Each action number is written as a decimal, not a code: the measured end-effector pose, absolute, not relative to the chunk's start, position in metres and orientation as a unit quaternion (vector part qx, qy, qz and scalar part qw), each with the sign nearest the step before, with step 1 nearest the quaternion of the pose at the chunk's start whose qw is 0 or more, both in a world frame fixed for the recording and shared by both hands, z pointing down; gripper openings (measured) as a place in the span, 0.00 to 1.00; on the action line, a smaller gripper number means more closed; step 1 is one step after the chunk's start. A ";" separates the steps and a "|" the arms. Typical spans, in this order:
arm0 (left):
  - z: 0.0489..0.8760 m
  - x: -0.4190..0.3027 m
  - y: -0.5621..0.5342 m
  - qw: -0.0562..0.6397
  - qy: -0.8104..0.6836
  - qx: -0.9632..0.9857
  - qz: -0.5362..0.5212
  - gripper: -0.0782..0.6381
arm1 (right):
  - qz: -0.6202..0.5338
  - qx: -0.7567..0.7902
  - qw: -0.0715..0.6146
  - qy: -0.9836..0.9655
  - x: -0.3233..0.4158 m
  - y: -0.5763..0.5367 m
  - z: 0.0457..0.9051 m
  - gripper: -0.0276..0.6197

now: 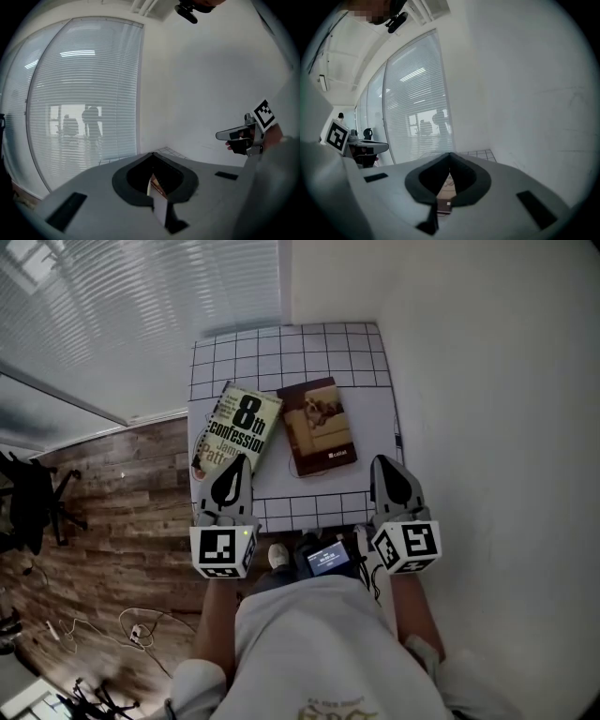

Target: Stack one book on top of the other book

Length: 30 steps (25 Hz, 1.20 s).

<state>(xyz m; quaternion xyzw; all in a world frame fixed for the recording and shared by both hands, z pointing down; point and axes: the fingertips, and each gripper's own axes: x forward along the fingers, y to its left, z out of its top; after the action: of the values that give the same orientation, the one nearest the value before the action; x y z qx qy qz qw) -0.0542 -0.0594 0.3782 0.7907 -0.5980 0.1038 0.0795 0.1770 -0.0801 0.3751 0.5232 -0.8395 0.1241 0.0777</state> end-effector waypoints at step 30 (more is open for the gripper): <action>0.480 -0.040 -0.120 0.148 -0.603 0.768 0.154 0.12 | 0.196 0.484 0.152 -0.839 0.175 -0.153 0.491 0.05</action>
<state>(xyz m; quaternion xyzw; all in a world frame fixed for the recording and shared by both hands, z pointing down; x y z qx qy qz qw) -0.0399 -0.1200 0.4802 0.7683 -0.6034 0.1543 0.1476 0.1746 -0.1531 0.4913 0.4837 -0.8393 0.1960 0.1524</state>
